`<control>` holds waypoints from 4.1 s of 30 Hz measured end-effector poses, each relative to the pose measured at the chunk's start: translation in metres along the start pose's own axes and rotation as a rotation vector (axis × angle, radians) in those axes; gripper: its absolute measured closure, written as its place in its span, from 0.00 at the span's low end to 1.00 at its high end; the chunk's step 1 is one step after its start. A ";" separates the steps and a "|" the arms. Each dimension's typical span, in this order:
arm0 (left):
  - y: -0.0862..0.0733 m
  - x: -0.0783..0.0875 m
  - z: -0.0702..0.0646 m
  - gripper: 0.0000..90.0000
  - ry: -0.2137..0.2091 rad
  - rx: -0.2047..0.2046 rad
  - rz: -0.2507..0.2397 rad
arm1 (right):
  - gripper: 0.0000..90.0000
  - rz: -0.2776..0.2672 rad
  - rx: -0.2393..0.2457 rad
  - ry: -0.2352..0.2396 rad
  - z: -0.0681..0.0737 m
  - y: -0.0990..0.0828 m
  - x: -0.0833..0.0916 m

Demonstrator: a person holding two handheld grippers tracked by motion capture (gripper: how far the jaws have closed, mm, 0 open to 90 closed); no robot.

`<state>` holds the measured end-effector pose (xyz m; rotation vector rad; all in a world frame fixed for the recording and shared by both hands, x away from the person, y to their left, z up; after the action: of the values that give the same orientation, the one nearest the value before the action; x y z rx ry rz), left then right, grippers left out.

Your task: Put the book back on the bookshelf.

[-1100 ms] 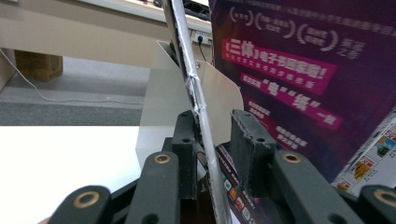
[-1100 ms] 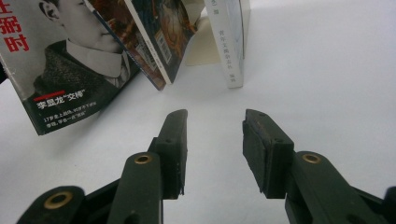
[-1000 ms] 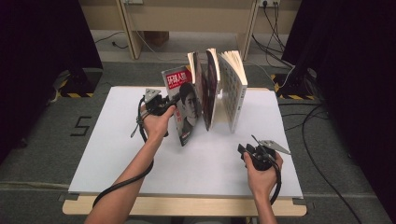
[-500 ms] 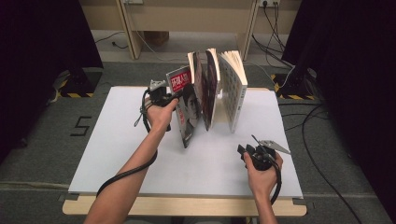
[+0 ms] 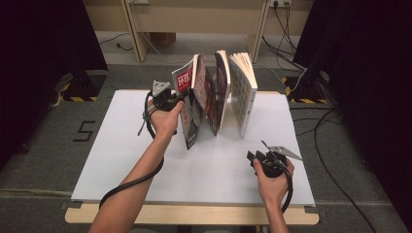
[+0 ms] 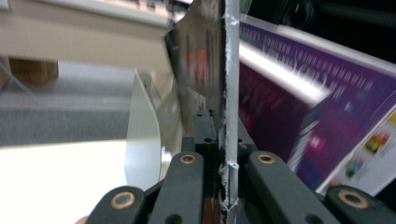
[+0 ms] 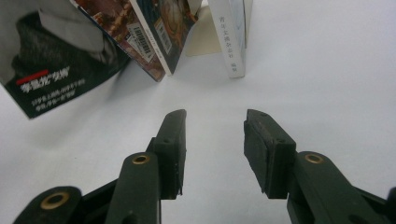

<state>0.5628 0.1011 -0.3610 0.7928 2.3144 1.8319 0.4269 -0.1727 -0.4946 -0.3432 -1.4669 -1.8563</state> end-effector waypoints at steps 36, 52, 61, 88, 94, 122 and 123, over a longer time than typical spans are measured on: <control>0.000 -0.022 0.025 0.85 0.026 -0.004 -0.042 | 0.66 0.018 -0.002 0.003 -0.001 -0.003 -0.003; 0.005 -0.035 0.033 0.87 0.016 0.083 0.083 | 0.65 0.039 -0.014 0.006 -0.002 -0.005 -0.004; 0.021 -0.026 0.016 0.96 -0.001 0.002 0.040 | 0.65 0.047 -0.004 0.006 -0.003 -0.007 -0.006; 0.023 -0.015 0.027 0.81 0.087 -0.144 -0.118 | 0.65 0.052 -0.013 0.008 -0.003 -0.008 -0.007; 0.017 -0.019 0.032 0.73 0.066 -0.050 -0.090 | 0.65 0.054 -0.014 0.007 -0.004 -0.009 -0.007; 0.004 0.033 0.029 0.59 0.111 -0.039 -0.090 | 0.65 0.054 -0.010 0.007 -0.002 -0.009 -0.008; 0.003 0.036 0.023 0.59 0.096 -0.046 -0.087 | 0.65 0.056 -0.009 0.006 -0.002 -0.009 -0.008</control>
<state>0.5411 0.1383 -0.3559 0.6005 2.3134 1.9185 0.4266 -0.1707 -0.5066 -0.3786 -1.4316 -1.8184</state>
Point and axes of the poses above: each handheld gripper's, and its own axes: x roughly backward along the jaws, y roughly out of its top, z roughly to its left, the point moved 8 cm from there along -x, roughly forward along the jaws, and after that the axes turned 6 degrees about z, right-handed, at the moved point
